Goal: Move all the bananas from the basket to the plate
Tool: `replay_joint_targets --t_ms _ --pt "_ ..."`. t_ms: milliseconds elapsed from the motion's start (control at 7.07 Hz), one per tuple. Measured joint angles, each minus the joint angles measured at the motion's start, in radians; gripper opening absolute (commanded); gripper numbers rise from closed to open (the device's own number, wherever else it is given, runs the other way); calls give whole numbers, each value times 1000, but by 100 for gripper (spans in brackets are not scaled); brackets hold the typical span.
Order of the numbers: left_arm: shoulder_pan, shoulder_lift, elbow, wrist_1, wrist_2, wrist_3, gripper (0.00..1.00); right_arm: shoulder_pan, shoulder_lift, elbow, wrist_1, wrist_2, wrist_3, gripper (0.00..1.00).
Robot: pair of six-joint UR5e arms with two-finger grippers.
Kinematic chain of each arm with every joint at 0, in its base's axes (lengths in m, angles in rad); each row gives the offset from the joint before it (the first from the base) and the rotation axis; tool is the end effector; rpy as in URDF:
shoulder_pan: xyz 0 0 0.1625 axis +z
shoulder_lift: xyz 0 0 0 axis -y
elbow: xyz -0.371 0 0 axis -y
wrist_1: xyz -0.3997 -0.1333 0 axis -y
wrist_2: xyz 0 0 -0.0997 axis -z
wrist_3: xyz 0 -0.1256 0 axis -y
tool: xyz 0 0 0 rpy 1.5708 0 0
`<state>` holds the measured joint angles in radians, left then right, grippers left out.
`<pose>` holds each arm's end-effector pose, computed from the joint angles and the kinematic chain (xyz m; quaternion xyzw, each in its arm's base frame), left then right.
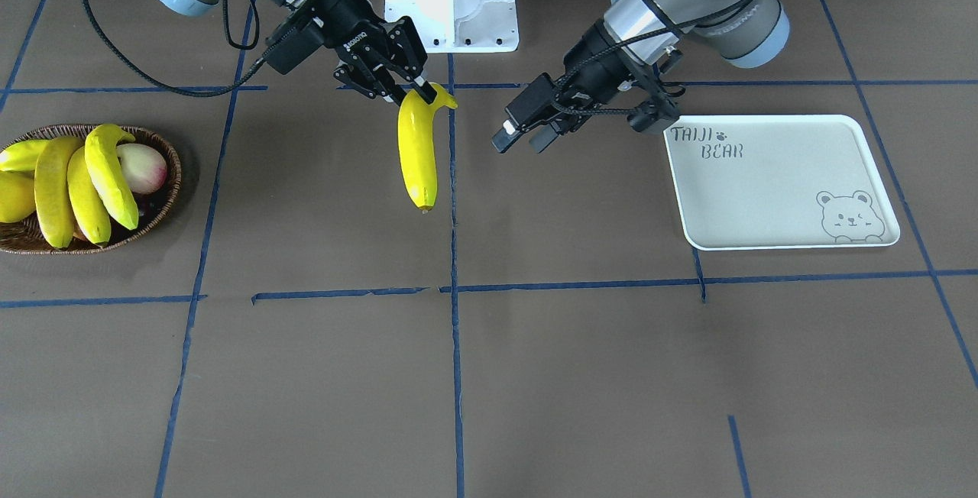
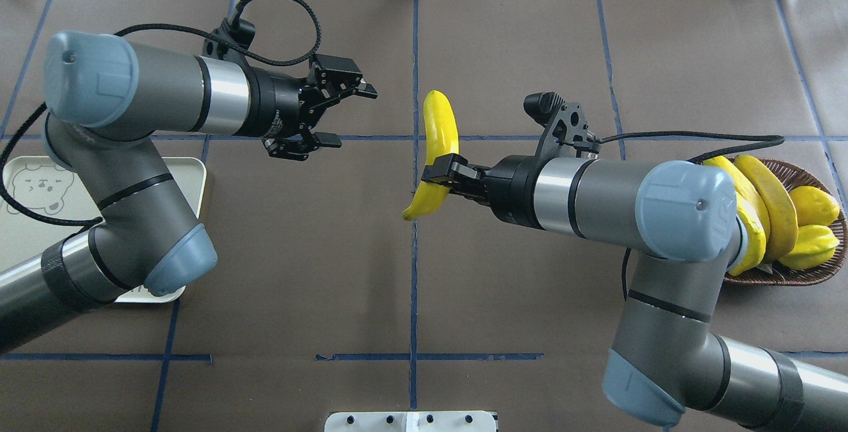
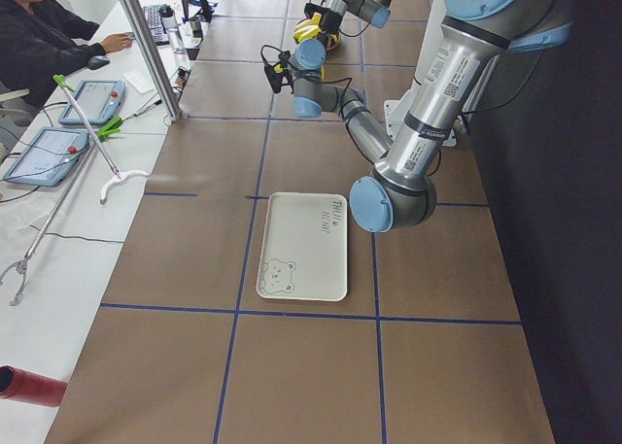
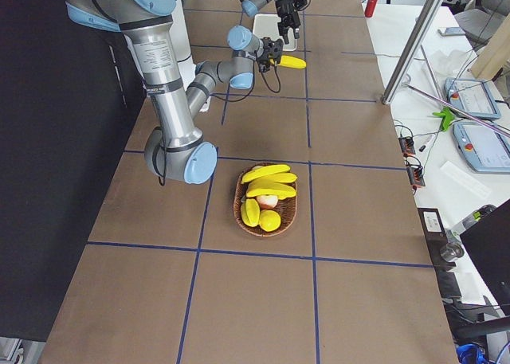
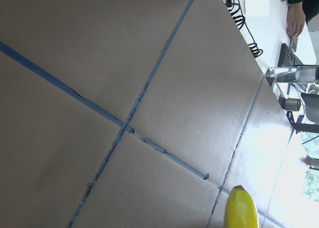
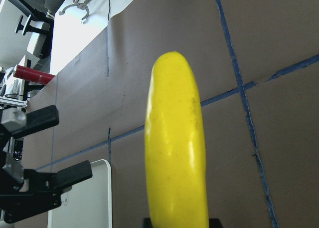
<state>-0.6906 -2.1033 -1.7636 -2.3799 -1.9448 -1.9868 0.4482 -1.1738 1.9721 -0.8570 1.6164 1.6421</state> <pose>0.4129 -0.4546 0.1216 -0.0392 0.6939 -0.2619 0.6696 -0.4436 -0.3548 0.1262 0.1122 -0.6768 0.1717 0.7070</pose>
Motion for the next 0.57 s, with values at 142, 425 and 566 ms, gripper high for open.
replay_joint_targets --t_ms 142,425,566 --pt "17 -30 22 0 8 -4 99 -30 4 1 1 -35 1 3" --pt "43 -73 60 0 11 -5 99 -72 24 0 0 -80 2 3" --pt "48 -83 75 -1 11 -4 97 -88 29 -2 0 -98 2 3"
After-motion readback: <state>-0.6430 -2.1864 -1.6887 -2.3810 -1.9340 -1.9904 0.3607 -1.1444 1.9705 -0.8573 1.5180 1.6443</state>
